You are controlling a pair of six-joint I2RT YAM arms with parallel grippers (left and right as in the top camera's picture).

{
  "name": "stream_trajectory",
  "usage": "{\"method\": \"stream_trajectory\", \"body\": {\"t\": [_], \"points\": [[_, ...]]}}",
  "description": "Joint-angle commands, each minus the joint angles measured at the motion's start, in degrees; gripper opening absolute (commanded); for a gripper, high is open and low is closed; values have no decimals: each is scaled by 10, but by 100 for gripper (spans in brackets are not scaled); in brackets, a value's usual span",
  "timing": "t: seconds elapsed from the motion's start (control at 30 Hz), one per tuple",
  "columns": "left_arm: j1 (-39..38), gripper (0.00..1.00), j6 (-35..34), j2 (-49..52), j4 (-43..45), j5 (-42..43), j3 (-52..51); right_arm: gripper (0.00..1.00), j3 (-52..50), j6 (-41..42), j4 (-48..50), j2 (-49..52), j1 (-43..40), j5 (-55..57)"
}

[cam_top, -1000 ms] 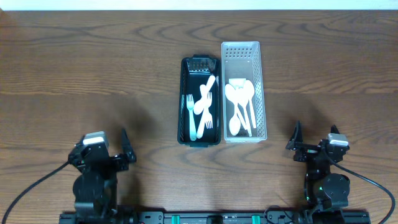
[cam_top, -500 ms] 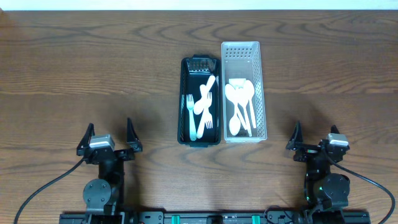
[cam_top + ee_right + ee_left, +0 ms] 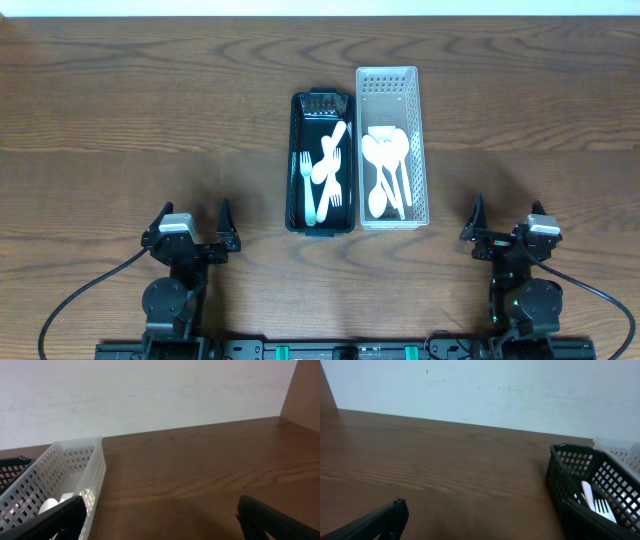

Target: Pack container

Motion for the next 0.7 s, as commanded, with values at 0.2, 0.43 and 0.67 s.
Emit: {"method": "stream_trajectory", "body": {"t": [0.2,0.43,0.67], "points": [[-3,97,-12,6,-25,0,-10,99,-2,9,0,-3,-3,2],[-3,98,-12,7,-25,0,-10,99,-2,9,0,-3,-3,2],[-3,98,-12,7,-25,0,-10,99,-2,9,0,-3,-3,2]]}}
